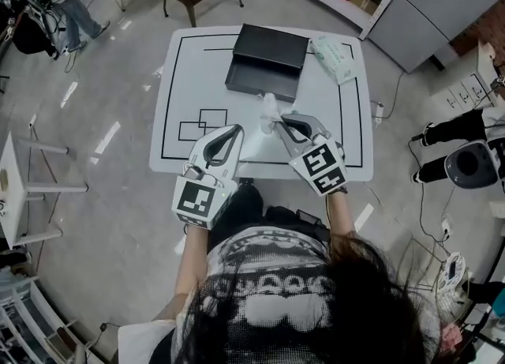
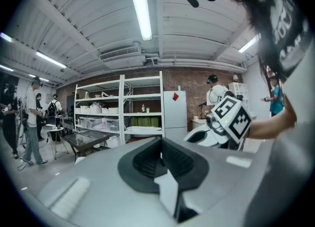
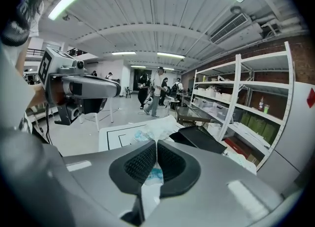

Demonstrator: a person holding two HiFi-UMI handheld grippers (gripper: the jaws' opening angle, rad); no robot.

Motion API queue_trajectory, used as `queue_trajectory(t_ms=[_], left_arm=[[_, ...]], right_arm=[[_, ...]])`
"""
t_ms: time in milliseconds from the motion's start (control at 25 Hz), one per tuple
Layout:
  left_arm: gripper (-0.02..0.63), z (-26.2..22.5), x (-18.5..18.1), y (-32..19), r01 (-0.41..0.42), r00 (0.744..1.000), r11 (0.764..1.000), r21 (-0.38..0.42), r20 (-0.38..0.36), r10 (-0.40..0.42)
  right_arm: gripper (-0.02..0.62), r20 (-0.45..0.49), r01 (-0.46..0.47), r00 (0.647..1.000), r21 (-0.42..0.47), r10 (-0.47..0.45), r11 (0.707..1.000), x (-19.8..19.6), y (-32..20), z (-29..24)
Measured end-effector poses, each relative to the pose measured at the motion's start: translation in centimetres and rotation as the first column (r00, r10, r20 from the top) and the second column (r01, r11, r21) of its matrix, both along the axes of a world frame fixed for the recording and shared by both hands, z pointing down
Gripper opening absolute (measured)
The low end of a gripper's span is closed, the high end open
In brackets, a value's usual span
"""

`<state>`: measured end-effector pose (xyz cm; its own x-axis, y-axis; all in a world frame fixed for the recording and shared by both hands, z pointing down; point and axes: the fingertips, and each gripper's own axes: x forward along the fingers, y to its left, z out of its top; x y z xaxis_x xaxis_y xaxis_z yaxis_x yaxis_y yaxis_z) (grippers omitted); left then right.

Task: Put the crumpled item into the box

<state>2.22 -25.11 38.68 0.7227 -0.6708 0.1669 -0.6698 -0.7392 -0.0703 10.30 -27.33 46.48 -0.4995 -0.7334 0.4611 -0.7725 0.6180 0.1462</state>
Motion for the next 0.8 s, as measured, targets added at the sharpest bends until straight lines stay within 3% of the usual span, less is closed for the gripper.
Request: queue_trajectory(t_ms=[440, 800], left_arm=[[0.000, -0.1, -3.0, -6.8, -0.013, 1.000, 1.000, -0.008, -0.020, 0.013], [0.000, -0.3, -5.5, -9.7, -0.011, 0.999, 1.000, 0.000, -0.036, 0.011]], right_arm=[[0.014, -0.124, 0.057, 0.990, -0.032, -0.060, 0.998, -2.7, -9.6, 2.1], [0.014, -0.327, 0.183, 0.924, -0.076, -0.198, 0.980, -4.9, -17.1, 6.4]])
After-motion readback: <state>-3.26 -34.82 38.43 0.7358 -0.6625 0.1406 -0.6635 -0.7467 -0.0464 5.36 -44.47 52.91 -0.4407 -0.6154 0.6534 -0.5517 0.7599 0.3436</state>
